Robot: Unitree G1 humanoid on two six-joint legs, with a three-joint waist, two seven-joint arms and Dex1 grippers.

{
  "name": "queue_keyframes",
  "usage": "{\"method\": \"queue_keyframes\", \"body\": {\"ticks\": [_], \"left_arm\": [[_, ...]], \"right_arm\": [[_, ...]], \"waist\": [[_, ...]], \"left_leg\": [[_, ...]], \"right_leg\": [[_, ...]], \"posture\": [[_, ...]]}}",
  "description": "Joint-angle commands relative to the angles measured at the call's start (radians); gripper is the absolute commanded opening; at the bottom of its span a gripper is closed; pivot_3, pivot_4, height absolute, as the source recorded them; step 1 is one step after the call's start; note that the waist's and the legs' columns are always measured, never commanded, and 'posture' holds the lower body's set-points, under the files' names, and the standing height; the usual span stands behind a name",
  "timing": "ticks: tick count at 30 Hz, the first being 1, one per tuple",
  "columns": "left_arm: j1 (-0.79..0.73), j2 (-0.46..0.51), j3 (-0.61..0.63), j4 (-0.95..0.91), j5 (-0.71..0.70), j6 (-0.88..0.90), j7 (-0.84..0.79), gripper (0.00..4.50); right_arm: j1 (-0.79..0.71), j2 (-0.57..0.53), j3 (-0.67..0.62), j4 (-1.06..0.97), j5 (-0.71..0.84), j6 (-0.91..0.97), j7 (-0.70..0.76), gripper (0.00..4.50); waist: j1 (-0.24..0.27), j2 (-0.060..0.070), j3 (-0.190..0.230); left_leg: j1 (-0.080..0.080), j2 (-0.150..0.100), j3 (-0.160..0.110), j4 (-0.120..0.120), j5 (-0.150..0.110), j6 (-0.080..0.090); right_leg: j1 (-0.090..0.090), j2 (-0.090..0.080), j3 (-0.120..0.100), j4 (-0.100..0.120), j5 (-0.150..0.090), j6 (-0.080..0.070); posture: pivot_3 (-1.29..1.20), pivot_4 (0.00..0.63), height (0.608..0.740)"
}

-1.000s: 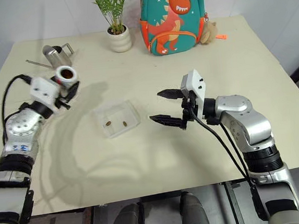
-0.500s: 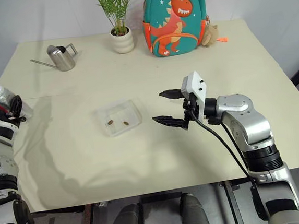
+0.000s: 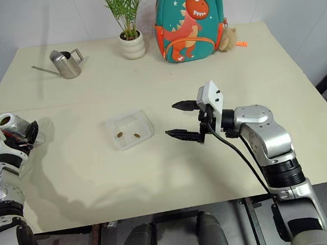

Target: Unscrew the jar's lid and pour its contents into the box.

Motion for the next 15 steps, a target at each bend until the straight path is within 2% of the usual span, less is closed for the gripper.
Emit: {"method": "queue_keyframes", "body": {"ticks": [1,7,9,15], "left_arm": [[0.085,0.045,0.031,-0.116,0.013,-0.010,-0.023,4.48],[0.337,0.098,0.058,-0.374,0.000,0.083,-0.121,4.48],[0.444,0.155,0.015,-0.388,0.082,0.024,-0.201,4.48],[0.496,0.231,0.047,-0.388,0.104,-0.036,-0.282,4.48]], "right_arm": [[-0.005,-0.001,-0.002,-0.021,0.005,-0.015,0.011,4.50],[0.000,-0.008,-0.027,-0.025,0.025,-0.001,0.014,4.50],[0.003,-0.017,-0.032,-0.019,0.024,-0.002,0.019,4.50],[0.012,-0.042,-0.040,-0.018,0.031,-0.007,0.052,4.50]], "waist": [[-0.001,0.000,0.000],[0.000,0.000,0.000],[-0.001,0.000,0.000],[0.008,0.001,0.000]], "left_leg": [[0.000,0.000,0.000,0.000,0.000,0.000],[0.000,0.001,0.000,0.000,-0.003,0.000],[0.000,0.001,0.001,0.000,-0.004,0.001],[0.000,0.004,0.002,-0.001,-0.006,0.000]], "right_leg": [[0.000,0.000,0.000,0.000,0.000,0.000],[0.000,0.000,0.000,-0.003,0.000,0.000],[0.000,0.000,0.000,-0.004,0.000,-0.001],[-0.001,0.001,-0.003,-0.006,-0.003,-0.005]], "posture": [[0.00,0.150,0.740],[0.00,0.150,0.740],[0.00,0.150,0.740],[0.00,0.150,0.740]]}}
